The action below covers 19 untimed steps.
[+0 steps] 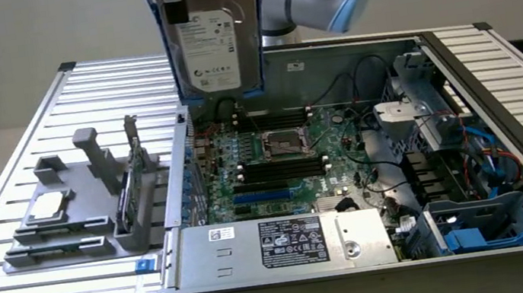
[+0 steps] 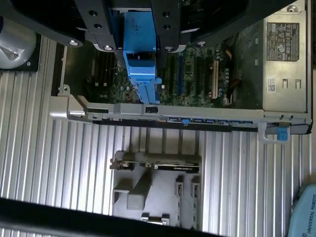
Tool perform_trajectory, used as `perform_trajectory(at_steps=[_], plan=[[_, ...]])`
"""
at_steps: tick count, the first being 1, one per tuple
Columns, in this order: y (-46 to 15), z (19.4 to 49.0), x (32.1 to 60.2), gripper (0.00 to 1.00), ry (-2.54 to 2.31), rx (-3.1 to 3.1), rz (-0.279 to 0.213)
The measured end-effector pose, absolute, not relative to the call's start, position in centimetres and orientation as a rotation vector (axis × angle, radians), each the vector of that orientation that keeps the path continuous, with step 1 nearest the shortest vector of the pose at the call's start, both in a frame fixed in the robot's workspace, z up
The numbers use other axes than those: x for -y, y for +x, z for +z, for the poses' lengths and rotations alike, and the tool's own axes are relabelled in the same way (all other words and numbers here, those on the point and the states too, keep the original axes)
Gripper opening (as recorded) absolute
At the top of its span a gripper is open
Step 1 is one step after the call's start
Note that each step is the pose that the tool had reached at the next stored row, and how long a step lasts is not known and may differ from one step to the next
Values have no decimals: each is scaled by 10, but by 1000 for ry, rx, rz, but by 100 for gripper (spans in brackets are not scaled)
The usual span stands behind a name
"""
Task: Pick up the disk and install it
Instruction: 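Pick up the disk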
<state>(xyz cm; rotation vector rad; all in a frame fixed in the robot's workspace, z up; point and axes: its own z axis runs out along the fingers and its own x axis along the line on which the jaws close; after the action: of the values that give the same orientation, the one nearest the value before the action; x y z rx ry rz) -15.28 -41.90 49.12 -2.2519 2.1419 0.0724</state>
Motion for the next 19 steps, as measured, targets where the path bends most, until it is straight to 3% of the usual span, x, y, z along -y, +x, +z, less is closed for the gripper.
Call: perform_trajectory(at_steps=[19], plan=[[-85,490,459,33,-2250,-2141,69]])
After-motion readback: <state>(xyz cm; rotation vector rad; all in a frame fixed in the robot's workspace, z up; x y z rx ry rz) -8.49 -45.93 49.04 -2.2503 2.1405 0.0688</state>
